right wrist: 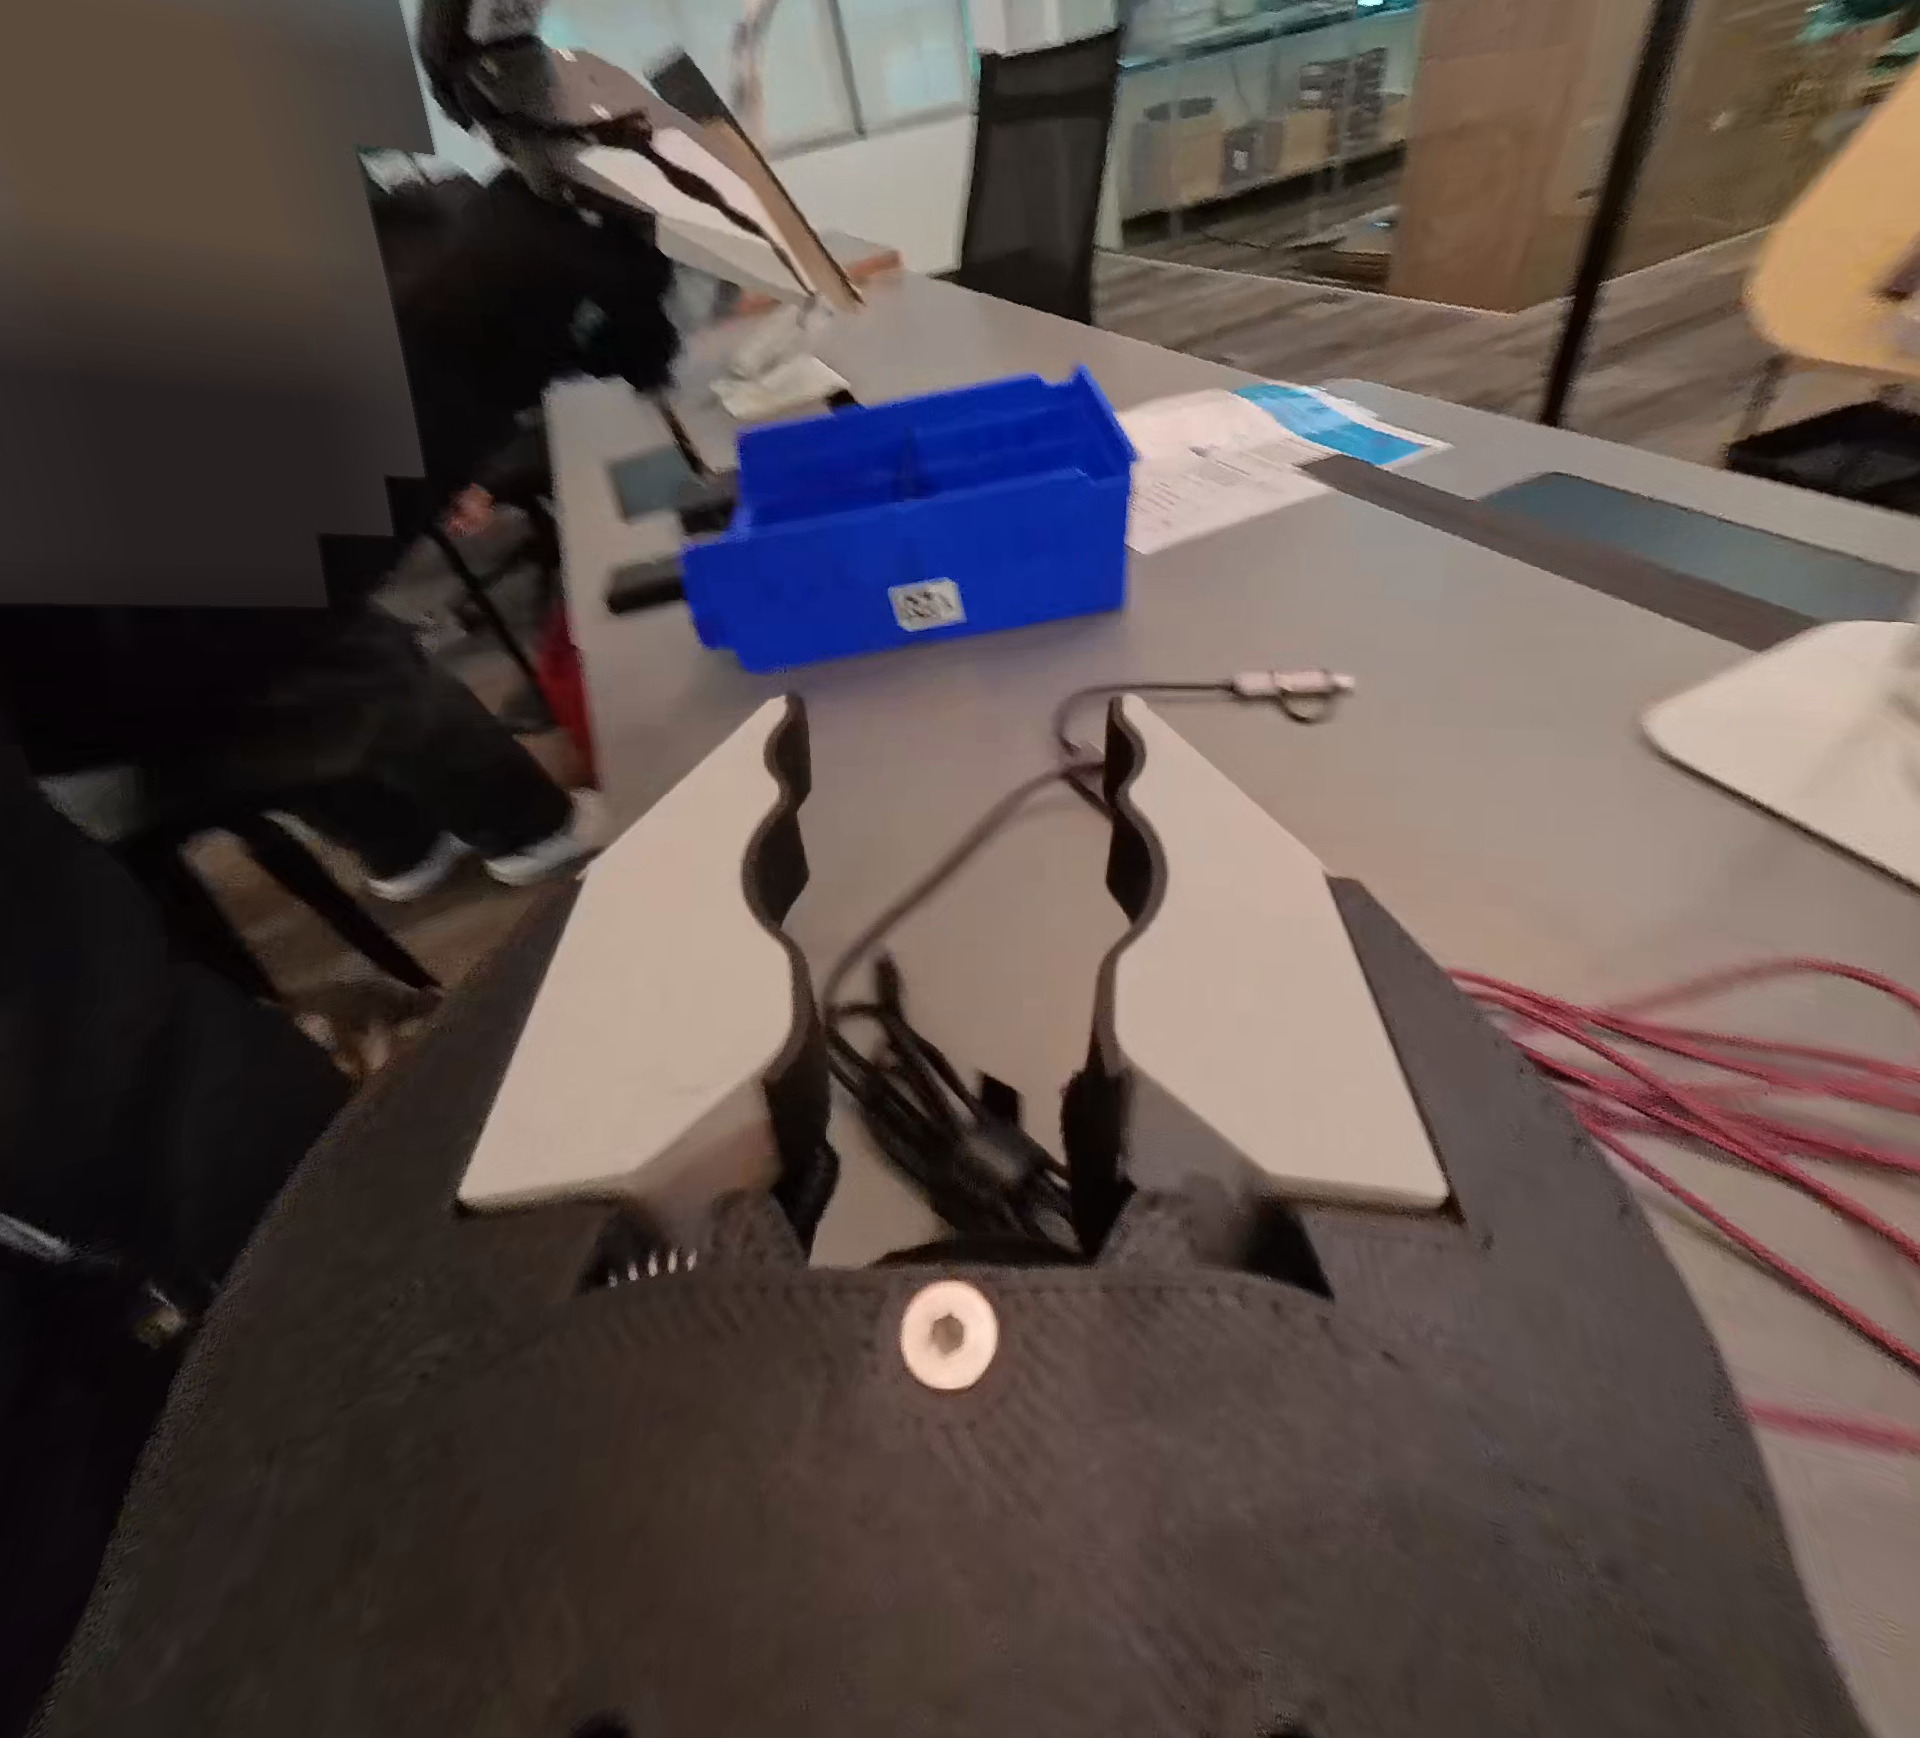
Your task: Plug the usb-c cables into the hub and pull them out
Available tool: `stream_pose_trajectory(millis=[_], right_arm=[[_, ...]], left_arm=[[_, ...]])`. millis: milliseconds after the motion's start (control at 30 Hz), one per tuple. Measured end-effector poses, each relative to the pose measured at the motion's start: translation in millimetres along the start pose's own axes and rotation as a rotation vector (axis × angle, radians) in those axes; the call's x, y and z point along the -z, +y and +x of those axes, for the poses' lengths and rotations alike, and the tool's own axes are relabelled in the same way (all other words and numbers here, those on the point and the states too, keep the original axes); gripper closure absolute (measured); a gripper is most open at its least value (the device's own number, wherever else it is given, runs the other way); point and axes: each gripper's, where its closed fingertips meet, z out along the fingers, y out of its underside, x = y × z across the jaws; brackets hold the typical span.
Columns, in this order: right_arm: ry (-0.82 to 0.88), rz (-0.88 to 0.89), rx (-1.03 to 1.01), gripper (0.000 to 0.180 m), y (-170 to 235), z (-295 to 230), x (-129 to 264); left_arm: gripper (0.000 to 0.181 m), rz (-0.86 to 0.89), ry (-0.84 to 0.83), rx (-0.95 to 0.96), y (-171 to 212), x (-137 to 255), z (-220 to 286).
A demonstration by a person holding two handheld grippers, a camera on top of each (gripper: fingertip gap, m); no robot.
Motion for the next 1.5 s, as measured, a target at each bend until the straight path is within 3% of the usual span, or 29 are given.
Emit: stream_pose_trajectory(millis=[200, 400, 600, 700, 833, 967, 1033, 1133, 1267, 1433, 1500], right_arm=[[-0.227, 0.108, -0.221, 0.132, -28, -37, -30], [-0.443, 0.193, -0.359, 0.136, -29, -59, -29], [-0.600, 0.257, -0.437, 0.142, -32, -74, -26], [-0.676, 0.318, -0.448, 0.171, -39, -80, -19], [-0.674, 0.333, -0.428, 0.180, -39, -80, -16], [-0.500, 0.289, -0.352, 0.180, -36, -58, -16], [-0.360, 0.145, -0.264, 0.180, -21, -45, -20], [-0.197, -0.061, -0.201, 0.180, 2, -21, -18], [-0.111, -0.194, -0.167, 0.180, 17, -9, -13], [-0.091, -0.266, -0.149, 0.180, 29, -12, -18], [-0.090, -0.273, -0.155, 0.180, 31, -12, -19]], left_arm=[[0.181, 0.242, 0.513, -0.081, -83, -58, 139], [0.181, 0.456, 0.969, 0.051, -111, -72, 195], [0.181, 0.498, 1.119, 0.082, -110, -79, 218], [0.181, 0.513, 1.143, 0.095, -110, -80, 222], [0.181, 0.512, 1.139, 0.089, -107, -82, 221], [0.181, 0.507, 1.016, 0.087, -103, -94, 202], [0.181, 0.476, 0.879, 0.035, -96, -106, 187], [0.165, 0.435, 0.670, -0.130, -95, -109, 174], [0.154, 0.232, 0.360, -0.546, -74, -134, 181], [0.160, 0.057, 0.114, -0.839, -54, -163, 182], [0.164, 0.019, 0.108, -0.880, -46, -169, 184]])
